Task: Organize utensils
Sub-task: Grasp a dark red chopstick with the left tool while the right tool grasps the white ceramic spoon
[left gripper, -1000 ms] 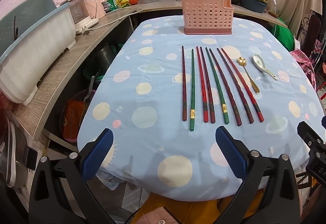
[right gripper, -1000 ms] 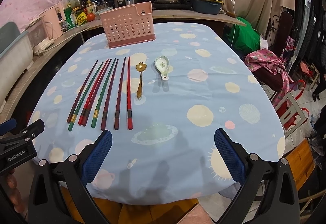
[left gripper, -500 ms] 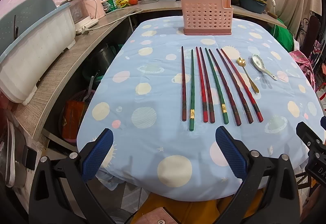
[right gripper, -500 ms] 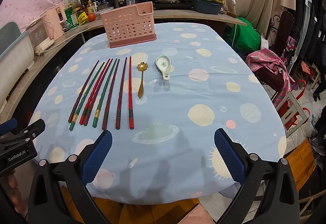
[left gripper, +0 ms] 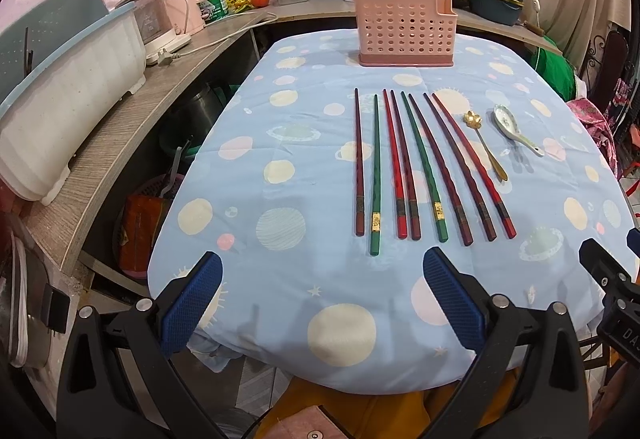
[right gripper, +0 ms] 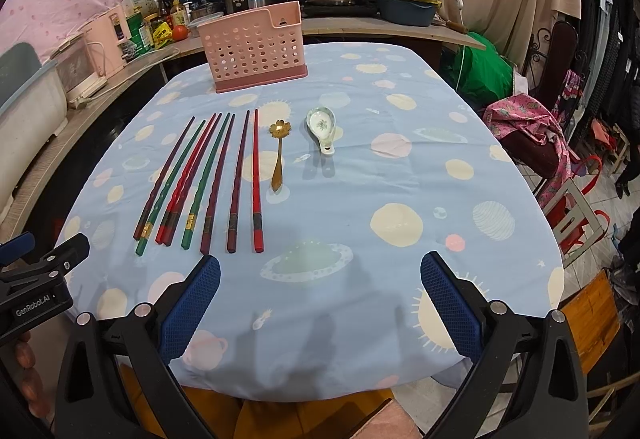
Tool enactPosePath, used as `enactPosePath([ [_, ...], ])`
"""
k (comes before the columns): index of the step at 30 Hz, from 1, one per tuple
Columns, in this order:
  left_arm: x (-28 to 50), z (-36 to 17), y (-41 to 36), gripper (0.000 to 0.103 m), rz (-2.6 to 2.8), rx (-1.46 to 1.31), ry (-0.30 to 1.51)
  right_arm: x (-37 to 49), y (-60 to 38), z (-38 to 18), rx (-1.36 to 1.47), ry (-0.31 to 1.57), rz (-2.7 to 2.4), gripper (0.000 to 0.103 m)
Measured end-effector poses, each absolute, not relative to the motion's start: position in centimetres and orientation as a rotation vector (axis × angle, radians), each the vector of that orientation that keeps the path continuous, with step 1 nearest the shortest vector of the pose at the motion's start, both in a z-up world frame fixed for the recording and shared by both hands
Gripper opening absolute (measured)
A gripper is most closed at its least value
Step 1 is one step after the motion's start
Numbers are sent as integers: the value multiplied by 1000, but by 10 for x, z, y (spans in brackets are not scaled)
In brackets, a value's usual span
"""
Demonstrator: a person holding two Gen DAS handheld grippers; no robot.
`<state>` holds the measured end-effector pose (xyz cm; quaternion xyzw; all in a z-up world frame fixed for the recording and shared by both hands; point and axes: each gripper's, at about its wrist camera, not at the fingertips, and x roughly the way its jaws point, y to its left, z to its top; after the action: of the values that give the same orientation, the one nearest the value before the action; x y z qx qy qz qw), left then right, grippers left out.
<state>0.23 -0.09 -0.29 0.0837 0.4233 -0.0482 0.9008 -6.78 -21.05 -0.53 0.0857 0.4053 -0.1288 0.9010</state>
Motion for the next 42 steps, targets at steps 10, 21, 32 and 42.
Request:
enactPosePath([
  [10, 14, -12, 6, 96, -126, 115, 930, -64, -212, -11, 191, 856, -265, 96],
  [21, 58, -39, 17, 92, -101, 62, 998, -50, -225, -25, 228, 907, -267, 96],
  [32, 100, -69, 2, 68, -143, 63, 1077, -27, -236, -35, 247, 943, -258, 96],
  [42, 107, -71, 2, 28, -156, 57, 1077, -5, -242, -35, 246, 941, -243, 96],
])
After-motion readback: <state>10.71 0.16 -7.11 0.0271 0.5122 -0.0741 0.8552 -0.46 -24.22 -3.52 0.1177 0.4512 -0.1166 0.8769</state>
